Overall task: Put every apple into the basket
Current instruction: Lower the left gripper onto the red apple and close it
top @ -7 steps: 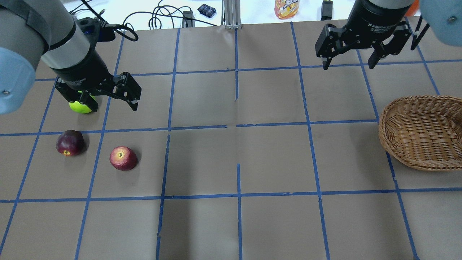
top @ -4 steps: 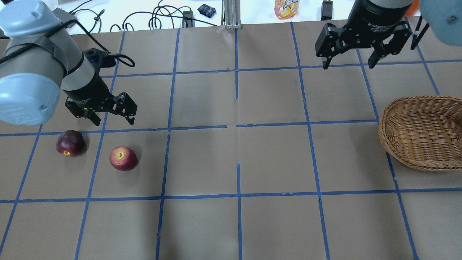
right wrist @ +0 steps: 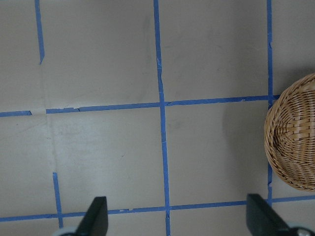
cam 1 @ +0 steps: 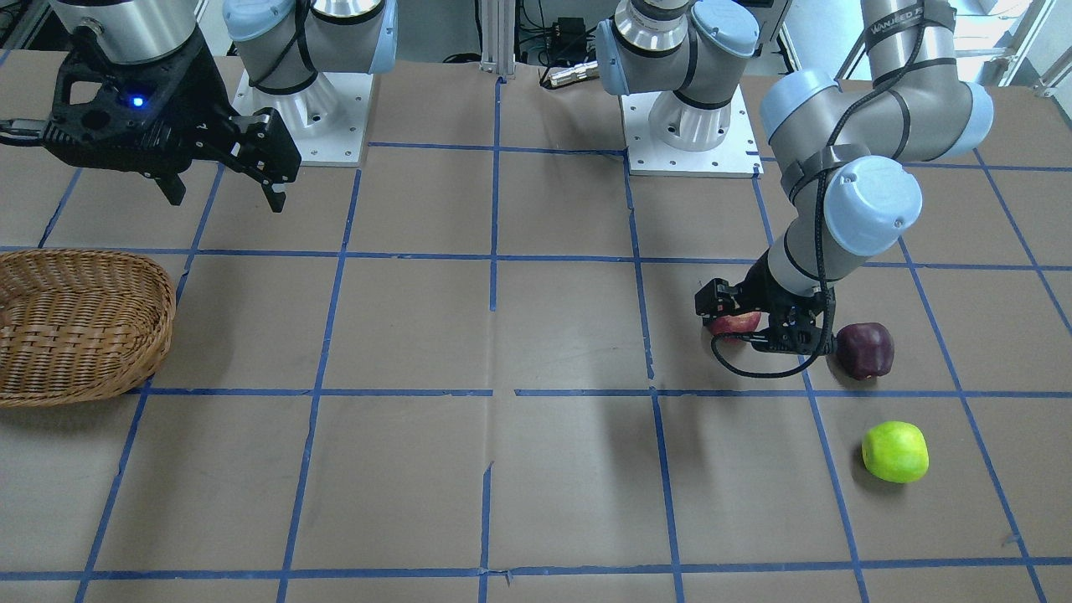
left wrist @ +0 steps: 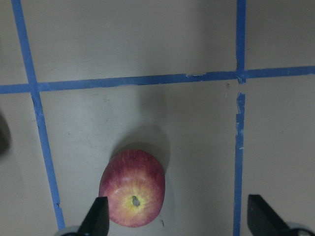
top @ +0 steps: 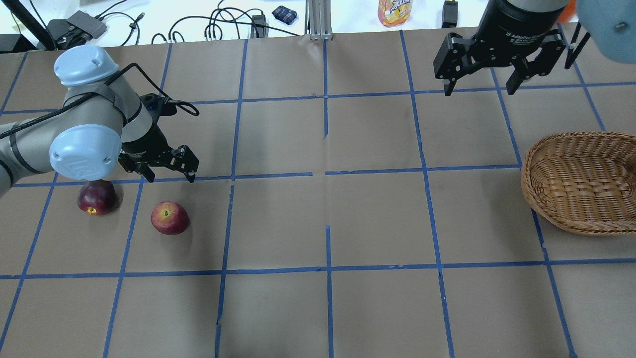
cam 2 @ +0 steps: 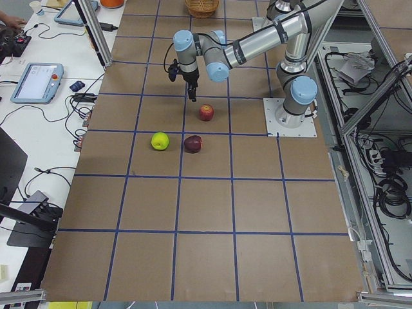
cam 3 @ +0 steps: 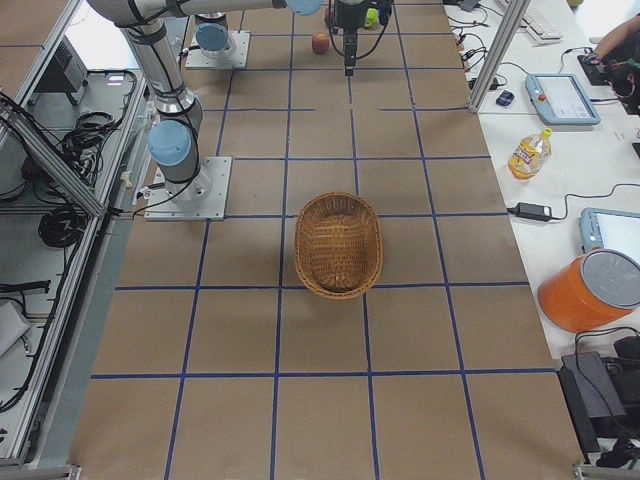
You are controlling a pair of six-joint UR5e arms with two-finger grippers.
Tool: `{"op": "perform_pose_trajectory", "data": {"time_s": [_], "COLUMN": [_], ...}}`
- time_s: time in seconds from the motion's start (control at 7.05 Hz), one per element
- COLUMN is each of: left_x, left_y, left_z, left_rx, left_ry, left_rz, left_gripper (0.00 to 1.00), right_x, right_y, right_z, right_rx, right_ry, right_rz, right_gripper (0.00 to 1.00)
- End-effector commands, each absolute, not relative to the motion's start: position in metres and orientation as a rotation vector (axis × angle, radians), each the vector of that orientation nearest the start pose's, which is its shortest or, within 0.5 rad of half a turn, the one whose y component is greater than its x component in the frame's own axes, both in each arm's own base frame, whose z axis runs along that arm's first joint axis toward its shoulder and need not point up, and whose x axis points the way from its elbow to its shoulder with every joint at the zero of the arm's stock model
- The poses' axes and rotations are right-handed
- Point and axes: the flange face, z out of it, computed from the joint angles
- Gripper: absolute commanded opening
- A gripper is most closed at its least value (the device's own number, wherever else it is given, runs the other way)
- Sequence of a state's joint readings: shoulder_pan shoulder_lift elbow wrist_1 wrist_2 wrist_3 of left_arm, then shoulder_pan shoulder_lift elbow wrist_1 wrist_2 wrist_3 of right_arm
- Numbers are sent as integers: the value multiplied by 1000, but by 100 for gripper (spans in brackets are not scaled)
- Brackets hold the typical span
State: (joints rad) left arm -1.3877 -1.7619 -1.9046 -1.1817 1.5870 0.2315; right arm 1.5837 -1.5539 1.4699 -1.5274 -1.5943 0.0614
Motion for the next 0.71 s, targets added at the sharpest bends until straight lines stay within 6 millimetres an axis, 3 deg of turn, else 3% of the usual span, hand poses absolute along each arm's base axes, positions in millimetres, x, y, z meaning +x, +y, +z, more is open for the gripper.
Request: {"op": "perform_pose_trajectory", "data": {"time_s": [0.0, 0.28, 0.57], "left_x": [-33, -19, -24], "left_y": [-523, -511, -503], "left_z": [250, 236, 211], "left_rx": [55, 60, 45], "left_ry": [3149, 3012, 3045], "left_rz": [256, 334, 318], "left_gripper": [100, 100, 100], "right_x": [138, 138, 138], "right_y": [-500, -499, -501], "right_z": [524, 525, 527], "right_rx": [76, 74, 69], "right_ry": [3163, 3163, 3164], "right_rz": [-62, -67, -74], "right_gripper": [100, 100, 100]}}
